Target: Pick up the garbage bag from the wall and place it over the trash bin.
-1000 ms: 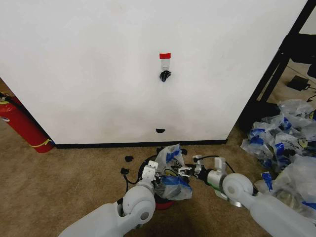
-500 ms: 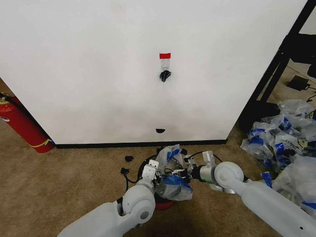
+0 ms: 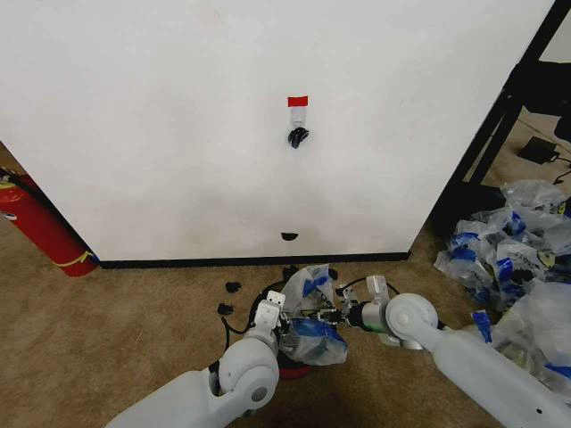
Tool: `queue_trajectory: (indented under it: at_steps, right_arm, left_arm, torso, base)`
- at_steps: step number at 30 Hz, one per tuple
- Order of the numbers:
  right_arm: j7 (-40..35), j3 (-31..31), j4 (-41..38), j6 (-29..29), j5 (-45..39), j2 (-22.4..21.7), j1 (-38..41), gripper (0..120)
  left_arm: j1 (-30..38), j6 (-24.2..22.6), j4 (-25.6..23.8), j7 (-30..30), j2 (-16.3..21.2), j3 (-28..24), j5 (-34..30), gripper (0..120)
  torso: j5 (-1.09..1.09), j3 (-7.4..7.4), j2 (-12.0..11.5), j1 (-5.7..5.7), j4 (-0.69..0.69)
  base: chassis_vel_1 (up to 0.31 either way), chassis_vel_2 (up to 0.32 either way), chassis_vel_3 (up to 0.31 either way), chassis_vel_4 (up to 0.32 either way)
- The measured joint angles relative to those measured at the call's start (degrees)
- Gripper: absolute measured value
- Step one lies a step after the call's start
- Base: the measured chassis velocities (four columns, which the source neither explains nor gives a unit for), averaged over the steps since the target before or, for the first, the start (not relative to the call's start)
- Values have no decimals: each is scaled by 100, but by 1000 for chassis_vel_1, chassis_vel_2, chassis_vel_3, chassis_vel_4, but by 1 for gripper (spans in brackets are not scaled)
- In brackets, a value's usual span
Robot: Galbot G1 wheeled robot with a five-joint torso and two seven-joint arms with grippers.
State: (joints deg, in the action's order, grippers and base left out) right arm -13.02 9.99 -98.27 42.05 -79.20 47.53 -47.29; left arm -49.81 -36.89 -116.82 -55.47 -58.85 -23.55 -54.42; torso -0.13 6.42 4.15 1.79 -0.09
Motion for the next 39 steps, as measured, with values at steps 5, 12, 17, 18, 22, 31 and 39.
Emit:
queue_trajectory:
  at_steps: [5, 12, 17, 18, 22, 31, 39]
  right_arm:
    - [-384, -249, -378, -52, -59, 28, -481, 23]
    - [-1498, -478, -1109, -1042, -80, 447, -934, 0]
    - [-1853, -741, -1430, -1550, 111, 649, -1196, 0]
    - [-1906, -801, -1460, -1578, 137, 661, -1239, 0]
    - [-2060, -1160, -1627, -1598, 204, 646, -1559, 0]
    - [-1803, -1950, -2014, -1308, 657, 127, -2651, 0]
    - [-1663, -2482, -2313, -1225, 802, -32, -3113, 0]
  left_arm:
    - [-62, -8, -129, 0, 31, 25, 14, 0]
    - [-314, -44, -584, 175, 117, 18, 436, 0]
    - [-481, -34, -759, 397, 228, 133, 840, 0]
    - [-505, -32, -784, 417, 257, 171, 877, 0]
    - [-608, -14, -906, 520, 415, 396, 999, 0]
    - [-861, 30, -1308, 744, 761, 942, 1184, 0]
    - [-1203, 19, -1421, 877, 888, 1211, 1352, 0]
  torso:
    - [1, 1, 0, 0, 0]
    - [3, 2, -1, 0, 3]
    - [3, 2, -1, 0, 3]
    - [3, 2, -1, 0, 2]
    - [3, 2, -1, 1, 0]
    - [6, 1, -1, 0, -2]
    - [3, 1, -1, 0, 2]
  base:
    - [0, 0, 0, 0]
    - [0, 0, 0, 0]
    - [0, 0, 0, 0]
    - [0, 0, 0, 0]
    - [0, 0, 0, 0]
    - [0, 0, 0, 0]
    - [0, 0, 0, 0]
